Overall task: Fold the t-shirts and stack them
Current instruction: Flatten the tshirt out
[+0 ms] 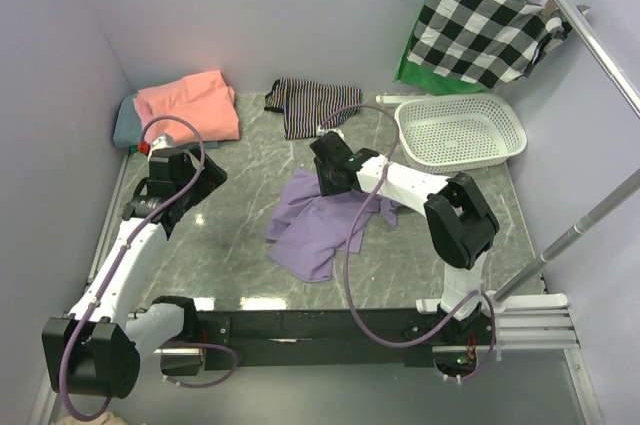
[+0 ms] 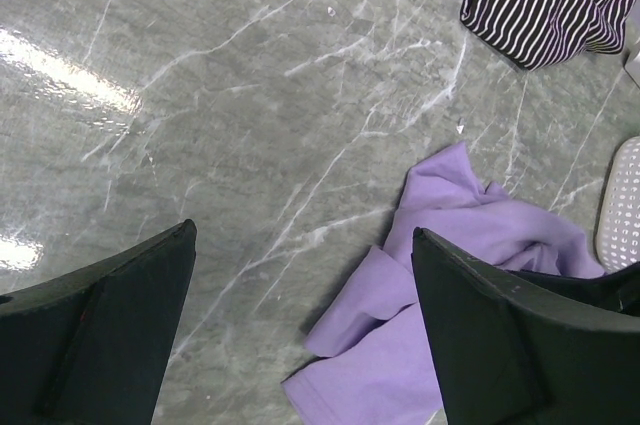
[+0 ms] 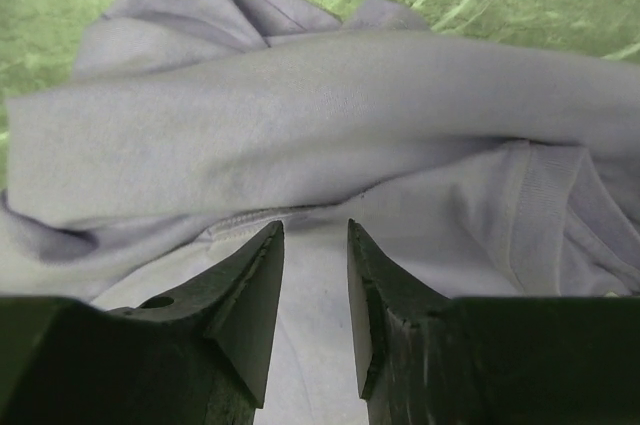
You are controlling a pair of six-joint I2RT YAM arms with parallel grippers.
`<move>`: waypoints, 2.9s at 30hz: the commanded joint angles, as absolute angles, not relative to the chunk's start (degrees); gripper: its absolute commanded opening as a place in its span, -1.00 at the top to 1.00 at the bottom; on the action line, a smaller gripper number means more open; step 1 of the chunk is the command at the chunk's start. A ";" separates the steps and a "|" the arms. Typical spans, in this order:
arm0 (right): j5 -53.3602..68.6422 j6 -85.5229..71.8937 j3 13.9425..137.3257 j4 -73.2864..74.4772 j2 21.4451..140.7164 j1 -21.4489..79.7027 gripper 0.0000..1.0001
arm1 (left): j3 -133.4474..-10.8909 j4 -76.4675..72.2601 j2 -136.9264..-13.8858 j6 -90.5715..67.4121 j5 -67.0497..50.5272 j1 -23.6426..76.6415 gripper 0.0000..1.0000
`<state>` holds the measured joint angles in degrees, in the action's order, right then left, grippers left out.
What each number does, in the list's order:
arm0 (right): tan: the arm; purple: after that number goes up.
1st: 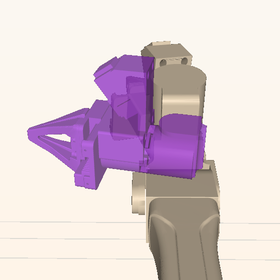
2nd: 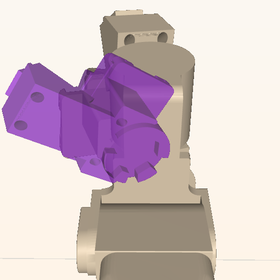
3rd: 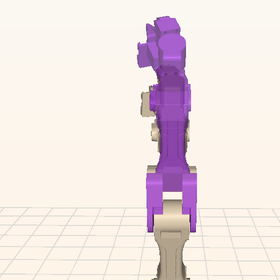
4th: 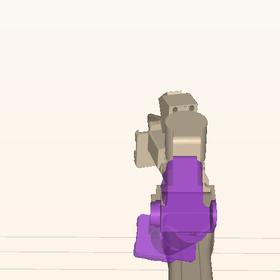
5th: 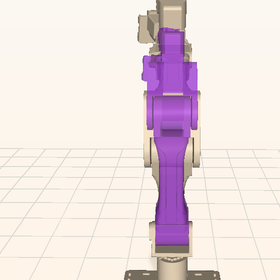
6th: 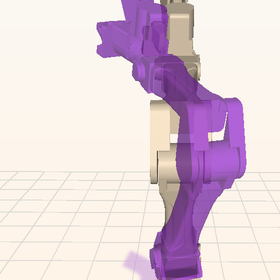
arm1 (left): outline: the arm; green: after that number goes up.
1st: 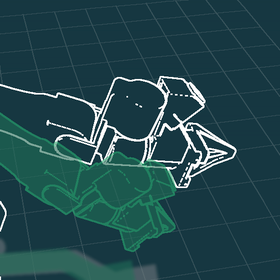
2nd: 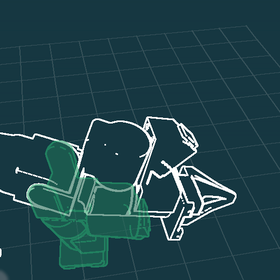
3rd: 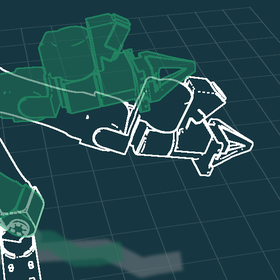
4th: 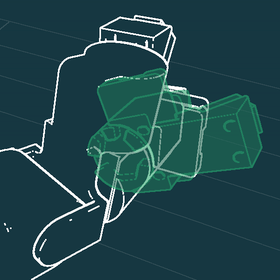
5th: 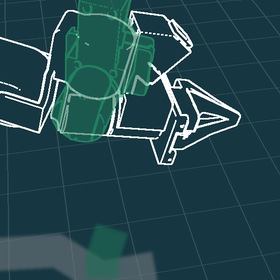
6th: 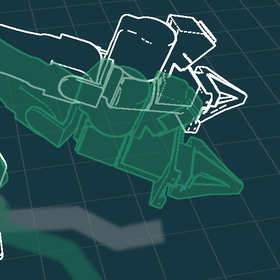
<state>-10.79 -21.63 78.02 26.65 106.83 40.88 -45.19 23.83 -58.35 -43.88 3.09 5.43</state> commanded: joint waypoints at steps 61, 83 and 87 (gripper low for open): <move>-25.05 -9.40 94.66 22.50 92.46 23.73 1.00 | -49.31 7.30 -84.02 -37.18 -7.22 30.73 -0.76; -19.69 -11.60 91.41 22.15 91.85 21.36 1.00 | -46.05 9.76 -95.79 -49.83 27.68 56.60 -0.18; -19.60 -11.51 91.06 22.32 91.23 21.18 1.00 | -47.11 9.67 -98.87 -51.68 29.18 56.60 0.75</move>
<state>-19.79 -11.07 91.42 24.71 93.80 21.80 -47.13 7.22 -94.67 -47.88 27.44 56.40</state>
